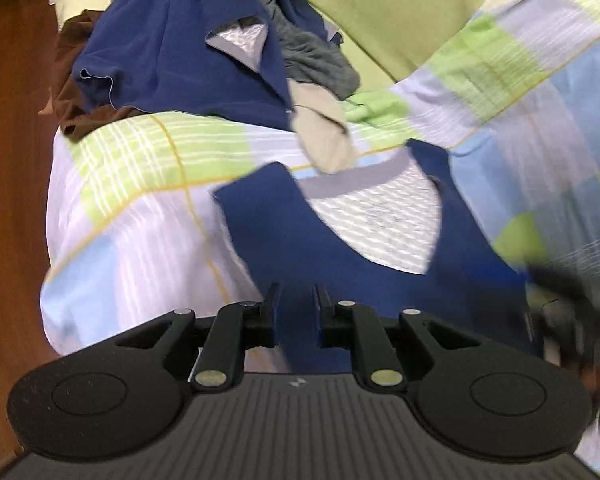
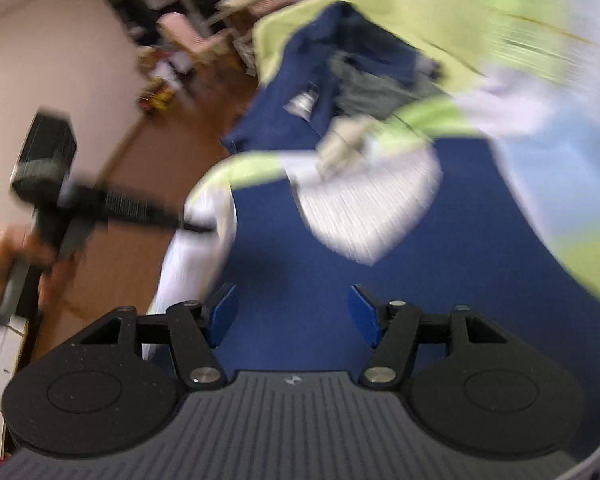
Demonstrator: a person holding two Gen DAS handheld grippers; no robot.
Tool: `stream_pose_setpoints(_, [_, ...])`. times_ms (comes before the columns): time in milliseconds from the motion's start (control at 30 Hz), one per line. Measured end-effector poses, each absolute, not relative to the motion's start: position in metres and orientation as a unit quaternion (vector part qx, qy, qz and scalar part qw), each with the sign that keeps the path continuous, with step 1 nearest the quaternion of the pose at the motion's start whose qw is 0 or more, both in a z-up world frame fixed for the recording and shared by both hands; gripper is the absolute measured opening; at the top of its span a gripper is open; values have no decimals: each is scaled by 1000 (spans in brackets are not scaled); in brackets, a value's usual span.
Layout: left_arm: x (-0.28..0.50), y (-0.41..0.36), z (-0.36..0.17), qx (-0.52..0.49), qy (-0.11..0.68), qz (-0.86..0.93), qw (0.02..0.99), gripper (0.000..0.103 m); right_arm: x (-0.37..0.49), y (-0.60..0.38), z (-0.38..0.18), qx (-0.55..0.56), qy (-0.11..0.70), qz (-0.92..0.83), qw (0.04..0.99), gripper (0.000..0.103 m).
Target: Fold clothes
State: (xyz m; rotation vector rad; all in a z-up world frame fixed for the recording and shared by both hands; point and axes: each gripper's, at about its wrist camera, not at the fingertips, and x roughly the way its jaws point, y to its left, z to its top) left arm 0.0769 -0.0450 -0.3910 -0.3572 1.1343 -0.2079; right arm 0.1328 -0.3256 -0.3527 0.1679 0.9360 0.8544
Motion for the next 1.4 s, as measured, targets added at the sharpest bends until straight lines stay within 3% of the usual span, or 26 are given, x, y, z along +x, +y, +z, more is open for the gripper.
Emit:
stream_pose_setpoints(100, [85, -39, -398, -155, 532, -115, 824, 17, 193, -275, -378, 91, 443, 427, 783, 52])
stream_pose_setpoints(167, [89, -35, -401, -153, 531, -124, 824, 30, 216, -252, -392, 88, 456, 435, 771, 53])
stream_pose_setpoints(267, [95, -30, -406, -147, 532, -129, 824, 36, 243, -226, -425, 119, 502, 446, 732, 54])
stream_pose_setpoints(333, [99, -26, -409, -150, 536, -127, 821, 36, 246, -221, -435, 124, 514, 462, 712, 10])
stream_pose_setpoints(367, [101, -24, -410, -152, 538, -126, 819, 37, 243, -220, -435, 131, 506, 475, 708, 1])
stream_pose_setpoints(433, [102, -21, -408, -149, 537, -121, 821, 40, 240, -219, -435, 136, 493, 493, 704, 1])
stream_pose_setpoints(567, [97, -15, -397, -143, 529, -118, 829, 56, 229, -233, -410, 149, 450, 513, 716, 1])
stream_pose_setpoints(700, [111, -16, -400, -168, 513, -165, 825, 60, 220, -238, -391, 145, 430, 544, 705, 1])
stream_pose_setpoints(767, [119, -17, -405, -188, 507, -204, 816, 56, 217, -237, -387, 134, 429, 549, 705, 1])
stream_pose_setpoints(800, [123, -17, -410, -203, 502, -226, 810, 49, 216, -236, -386, 127, 431, 548, 705, 2])
stream_pose_setpoints(833, [125, -14, -413, -215, 499, -237, 806, 10, 217, -236, -386, 122, 436, 540, 709, 5])
stream_pose_setpoints(867, [126, -11, -416, -225, 497, -239, 803, 0, 220, -238, -385, 117, 443, 526, 716, 13])
stream_pose_setpoints(900, [126, -8, -419, -234, 495, -240, 801, 0, 223, -241, -385, 111, 451, 511, 723, 22])
stream_pose_setpoints(933, [126, -5, -421, -244, 494, -242, 799, 0, 228, -248, -381, 95, 454, 494, 735, 44])
stream_pose_setpoints(967, [126, -1, -423, -248, 493, -241, 799, 0, 233, -259, -376, 82, 450, 486, 744, 49])
stream_pose_setpoints(1033, [125, 0, -425, -247, 492, -239, 800, 0, 243, -286, -365, 35, 444, 472, 761, 50])
stream_pose_setpoints(1200, [129, -7, -436, -226, 501, -228, 804, 0, 304, -339, -356, -227, 452, 418, 754, 51])
stream_pose_setpoints(1400, [132, -9, -447, -215, 507, -215, 806, 2, 339, -314, -382, -320, 482, 497, 647, 47])
